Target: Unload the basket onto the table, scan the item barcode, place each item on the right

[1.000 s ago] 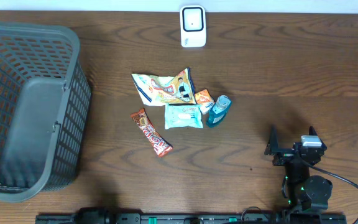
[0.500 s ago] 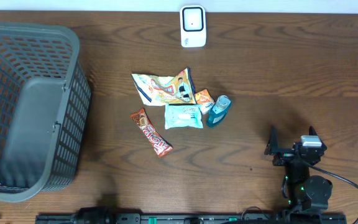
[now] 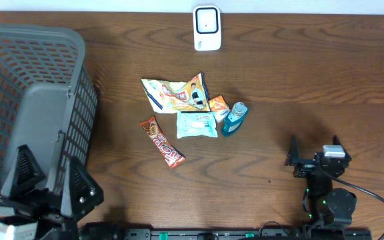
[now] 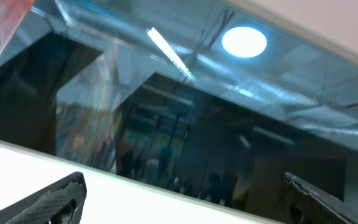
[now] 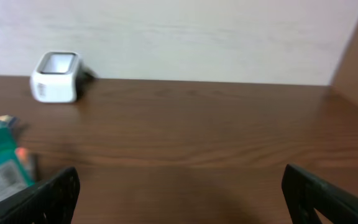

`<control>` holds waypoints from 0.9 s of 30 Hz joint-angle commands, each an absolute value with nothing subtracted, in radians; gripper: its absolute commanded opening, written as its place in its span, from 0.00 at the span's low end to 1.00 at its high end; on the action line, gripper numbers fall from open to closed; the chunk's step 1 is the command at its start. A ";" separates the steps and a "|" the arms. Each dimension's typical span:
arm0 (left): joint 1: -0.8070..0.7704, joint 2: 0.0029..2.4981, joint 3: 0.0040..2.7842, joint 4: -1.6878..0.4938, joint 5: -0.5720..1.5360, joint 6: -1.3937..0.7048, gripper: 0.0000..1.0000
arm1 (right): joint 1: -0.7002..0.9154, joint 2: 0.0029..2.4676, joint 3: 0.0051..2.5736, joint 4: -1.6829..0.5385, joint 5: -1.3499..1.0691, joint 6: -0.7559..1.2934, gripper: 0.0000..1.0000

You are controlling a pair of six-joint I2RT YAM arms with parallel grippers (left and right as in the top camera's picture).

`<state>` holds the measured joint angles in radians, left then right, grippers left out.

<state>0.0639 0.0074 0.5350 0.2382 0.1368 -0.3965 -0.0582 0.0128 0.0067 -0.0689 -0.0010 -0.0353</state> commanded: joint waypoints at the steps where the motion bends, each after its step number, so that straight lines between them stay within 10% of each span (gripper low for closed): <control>1: 0.067 0.009 0.540 0.183 0.146 -0.403 0.98 | -0.053 0.011 0.006 -0.065 0.088 -0.133 0.99; 15: 0.020 0.009 0.459 -0.077 0.231 -0.376 0.98 | -0.052 0.012 0.006 -0.070 -0.076 -0.101 0.99; 27: 0.010 0.128 0.403 -0.183 0.332 -0.288 0.98 | -0.052 0.013 0.006 -0.055 -0.227 0.474 0.99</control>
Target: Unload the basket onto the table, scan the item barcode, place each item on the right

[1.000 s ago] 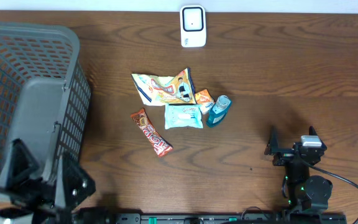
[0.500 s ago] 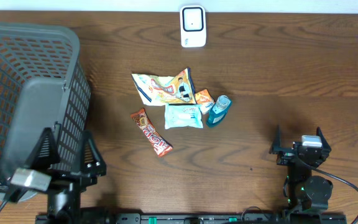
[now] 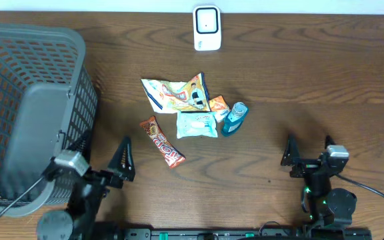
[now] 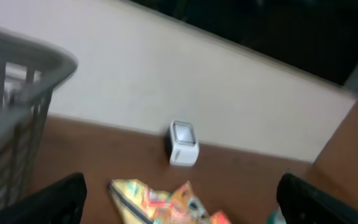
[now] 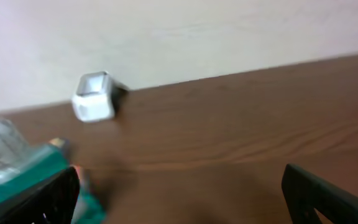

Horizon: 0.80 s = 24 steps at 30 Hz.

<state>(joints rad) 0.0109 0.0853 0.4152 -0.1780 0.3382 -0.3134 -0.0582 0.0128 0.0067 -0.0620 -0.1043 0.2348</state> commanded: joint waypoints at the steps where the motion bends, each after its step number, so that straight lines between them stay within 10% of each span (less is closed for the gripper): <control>1: 0.009 0.145 0.397 -0.183 0.334 -0.289 0.98 | -0.052 0.013 0.006 -0.051 -0.265 0.496 0.99; 24: 0.010 0.219 0.295 -0.305 0.250 -0.226 0.98 | -0.052 0.028 0.006 -0.046 -0.398 0.504 0.99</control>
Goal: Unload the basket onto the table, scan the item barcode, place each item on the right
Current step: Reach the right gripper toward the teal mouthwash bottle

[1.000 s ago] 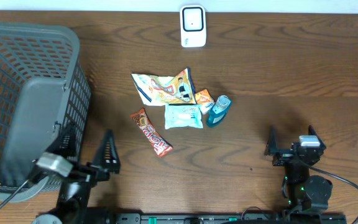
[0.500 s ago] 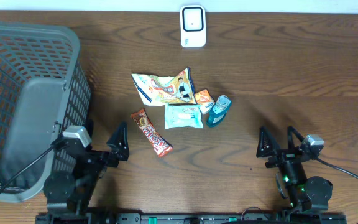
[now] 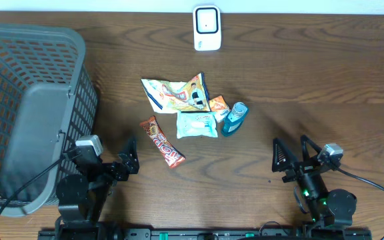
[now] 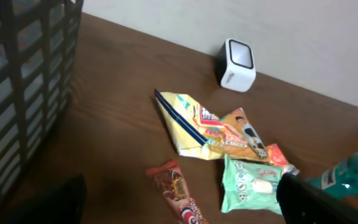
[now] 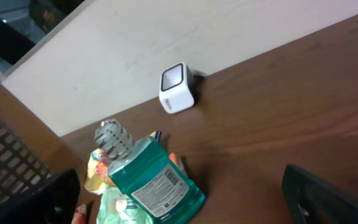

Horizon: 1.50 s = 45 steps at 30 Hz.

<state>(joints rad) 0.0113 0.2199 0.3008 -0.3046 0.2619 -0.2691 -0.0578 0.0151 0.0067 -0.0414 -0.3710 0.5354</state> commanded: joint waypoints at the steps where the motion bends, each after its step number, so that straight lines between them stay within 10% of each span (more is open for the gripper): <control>1: 0.010 0.219 0.296 -0.307 0.254 -0.224 0.98 | -0.052 0.035 0.006 -0.046 -0.407 0.489 0.99; 24: 0.010 0.219 0.295 -0.366 0.250 -0.221 0.98 | -0.051 0.774 0.933 -0.901 -0.524 0.387 0.99; 45: 0.010 0.219 0.295 -0.366 0.250 -0.221 0.98 | 0.064 1.206 1.314 -0.675 -0.800 -0.504 0.99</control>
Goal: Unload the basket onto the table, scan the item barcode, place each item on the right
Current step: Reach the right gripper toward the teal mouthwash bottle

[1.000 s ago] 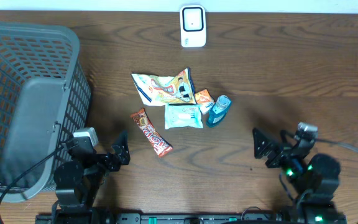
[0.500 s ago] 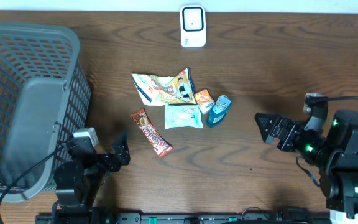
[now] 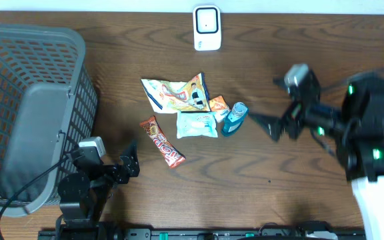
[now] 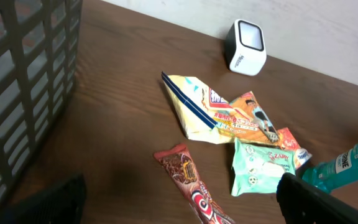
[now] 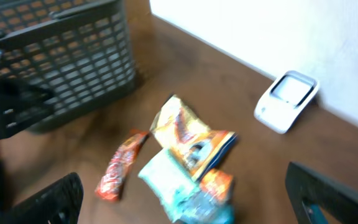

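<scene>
The white barcode scanner [image 3: 207, 28] stands at the table's far edge. The items lie mid-table: a yellow-orange snack bag [image 3: 175, 93], a small orange packet [image 3: 219, 104], a teal bottle [image 3: 234, 119], a mint packet [image 3: 196, 125] and a red bar wrapper [image 3: 162, 142]. My right gripper [image 3: 275, 125] hangs open in the air just right of the bottle, holding nothing. Its blurred wrist view looks down on the bottle [image 5: 201, 208] and the scanner [image 5: 286, 101]. My left gripper [image 3: 122, 167] is open and low near the front edge, facing the red bar [image 4: 194, 193].
A tall grey mesh basket [image 3: 32, 107] fills the left side of the table, and its wall [image 4: 23, 93] is close on the left of my left gripper. A pale wall runs behind the scanner [image 4: 247, 55].
My right arm was low at the front right edge and is now raised over the table, just right of the teal bottle, its gripper open. The left arm has hardly moved. The items lie unchanged.
Both arms were first folded at the front edge, the left wrist camera facing the ceiling. Then the left gripper was out beside the basket. Later both open grippers faced the items from the front. Now the right one hangs near the bottle; nothing has been gripped.
</scene>
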`<control>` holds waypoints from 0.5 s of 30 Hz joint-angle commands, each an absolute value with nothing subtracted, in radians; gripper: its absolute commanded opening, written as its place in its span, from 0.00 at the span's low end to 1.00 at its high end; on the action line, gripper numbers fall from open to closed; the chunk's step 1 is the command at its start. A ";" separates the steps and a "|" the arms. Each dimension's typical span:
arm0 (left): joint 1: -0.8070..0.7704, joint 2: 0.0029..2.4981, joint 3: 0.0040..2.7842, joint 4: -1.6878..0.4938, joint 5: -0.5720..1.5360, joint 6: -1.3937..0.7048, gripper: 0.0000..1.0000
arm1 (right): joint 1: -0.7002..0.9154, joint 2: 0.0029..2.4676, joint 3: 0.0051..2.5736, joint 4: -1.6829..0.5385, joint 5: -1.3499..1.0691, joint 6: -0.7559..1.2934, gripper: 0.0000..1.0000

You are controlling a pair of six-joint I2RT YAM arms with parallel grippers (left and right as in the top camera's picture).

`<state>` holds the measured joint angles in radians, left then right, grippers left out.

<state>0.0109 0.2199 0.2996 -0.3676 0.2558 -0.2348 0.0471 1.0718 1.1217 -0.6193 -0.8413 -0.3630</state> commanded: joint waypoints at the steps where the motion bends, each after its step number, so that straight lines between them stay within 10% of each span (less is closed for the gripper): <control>1: 0.010 0.219 0.295 -0.366 0.249 -0.221 0.98 | 0.065 1.254 1.391 -0.722 -0.785 -0.535 0.99; 15: 0.010 0.219 0.295 -0.366 0.250 -0.221 0.98 | 0.115 1.703 2.093 -1.419 -0.555 -1.113 0.99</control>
